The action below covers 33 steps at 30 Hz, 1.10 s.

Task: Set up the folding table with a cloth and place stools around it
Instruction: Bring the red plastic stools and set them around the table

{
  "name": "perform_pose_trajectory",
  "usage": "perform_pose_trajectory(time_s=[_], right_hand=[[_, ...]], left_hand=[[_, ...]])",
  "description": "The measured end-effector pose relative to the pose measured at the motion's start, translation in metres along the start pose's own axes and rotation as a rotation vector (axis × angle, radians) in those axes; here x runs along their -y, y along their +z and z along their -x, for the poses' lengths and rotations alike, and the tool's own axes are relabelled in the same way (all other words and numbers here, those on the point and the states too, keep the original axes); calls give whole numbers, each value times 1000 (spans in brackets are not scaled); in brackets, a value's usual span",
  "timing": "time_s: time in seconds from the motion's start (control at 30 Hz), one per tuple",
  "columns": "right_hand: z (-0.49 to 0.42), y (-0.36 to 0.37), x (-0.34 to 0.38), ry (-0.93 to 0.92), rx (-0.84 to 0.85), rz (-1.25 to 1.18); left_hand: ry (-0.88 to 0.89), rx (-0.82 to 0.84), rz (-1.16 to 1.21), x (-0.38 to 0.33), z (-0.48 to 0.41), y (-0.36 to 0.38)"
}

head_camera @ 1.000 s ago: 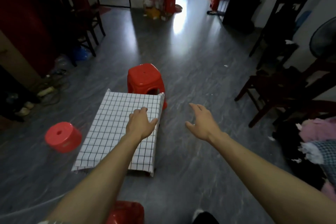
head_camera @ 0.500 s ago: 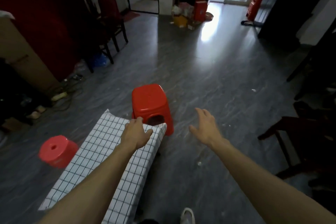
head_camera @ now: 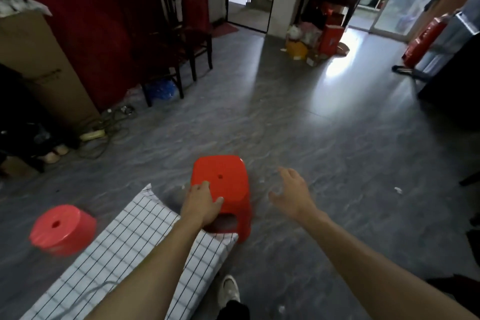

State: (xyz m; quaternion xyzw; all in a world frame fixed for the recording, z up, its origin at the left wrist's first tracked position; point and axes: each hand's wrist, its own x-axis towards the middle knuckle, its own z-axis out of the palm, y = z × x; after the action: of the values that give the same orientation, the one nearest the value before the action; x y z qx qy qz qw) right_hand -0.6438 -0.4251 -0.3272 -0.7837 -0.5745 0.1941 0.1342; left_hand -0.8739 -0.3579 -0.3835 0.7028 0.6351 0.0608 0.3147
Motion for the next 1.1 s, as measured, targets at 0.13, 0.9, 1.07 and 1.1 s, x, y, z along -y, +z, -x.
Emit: perform_pose_trajectory(time_s=[0.13, 0.9, 1.07, 1.1], right_hand=[[-78, -7, 12, -102, 76, 121], [-411, 37, 66, -702, 526, 93], [-428, 52, 56, -771, 634, 179], [-427, 57, 54, -785, 651, 197]], left_hand=[[-42, 1, -5, -12, -60, -6], [-797, -349, 229, -47, -211, -13], [-953, -511, 380, -77, -196, 23], [-981, -517, 385, -77, -192, 31]])
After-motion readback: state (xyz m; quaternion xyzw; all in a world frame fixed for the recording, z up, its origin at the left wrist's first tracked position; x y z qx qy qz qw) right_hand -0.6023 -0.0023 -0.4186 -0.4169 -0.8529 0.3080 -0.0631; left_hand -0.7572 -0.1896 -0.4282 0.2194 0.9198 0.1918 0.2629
